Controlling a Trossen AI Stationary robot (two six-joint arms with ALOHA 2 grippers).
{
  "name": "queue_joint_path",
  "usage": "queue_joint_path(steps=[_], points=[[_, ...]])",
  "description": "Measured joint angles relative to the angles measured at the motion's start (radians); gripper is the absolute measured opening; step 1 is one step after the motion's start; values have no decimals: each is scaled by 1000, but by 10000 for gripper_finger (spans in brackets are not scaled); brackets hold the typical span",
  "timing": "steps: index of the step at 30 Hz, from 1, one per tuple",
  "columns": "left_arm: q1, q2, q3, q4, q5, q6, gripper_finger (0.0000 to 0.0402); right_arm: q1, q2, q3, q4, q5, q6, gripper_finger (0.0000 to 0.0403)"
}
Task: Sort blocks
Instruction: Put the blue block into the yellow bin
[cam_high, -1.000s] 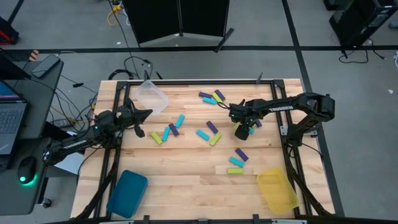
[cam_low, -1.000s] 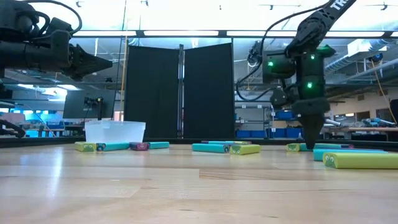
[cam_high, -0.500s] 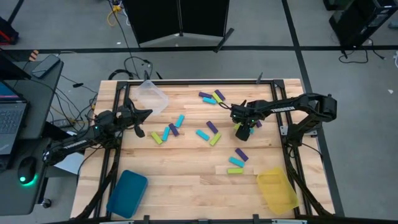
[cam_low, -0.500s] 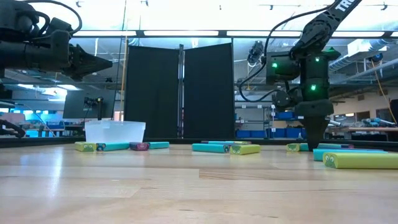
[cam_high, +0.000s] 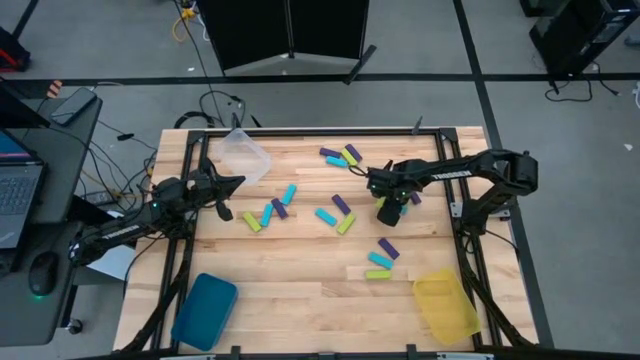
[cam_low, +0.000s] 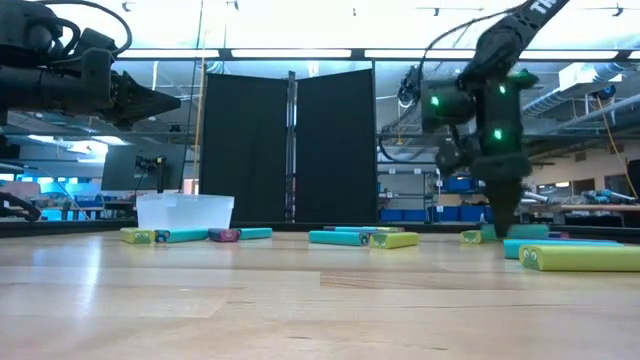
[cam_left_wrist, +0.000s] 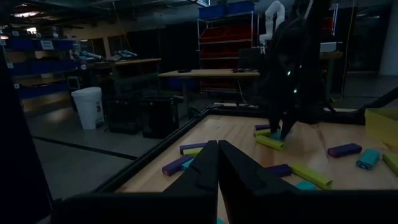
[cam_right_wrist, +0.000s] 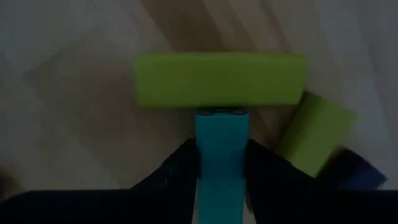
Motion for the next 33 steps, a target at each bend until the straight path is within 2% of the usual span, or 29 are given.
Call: queue_joint_path(steps=[7, 15, 20, 26, 29, 33], points=[[0, 0, 0, 0, 0, 0, 17, 124, -1, 169, -174, -1, 79, 116], [0, 0, 0, 0, 0, 0, 17, 415, -3, 343, -381, -42, 276, 116], [0, 0, 0, 0, 0, 0, 17, 655, -4, 353, -484, -138, 455, 116], [0, 0, 0, 0, 0, 0, 17, 944, -4, 352, -485, -197, 617, 116], [0, 0, 0, 0, 0, 0, 17, 1040, -3, 337, -470, -198, 706, 116], [0, 0, 0, 0, 0, 0, 17, 1089, -3, 292, -441, -193, 771, 116]])
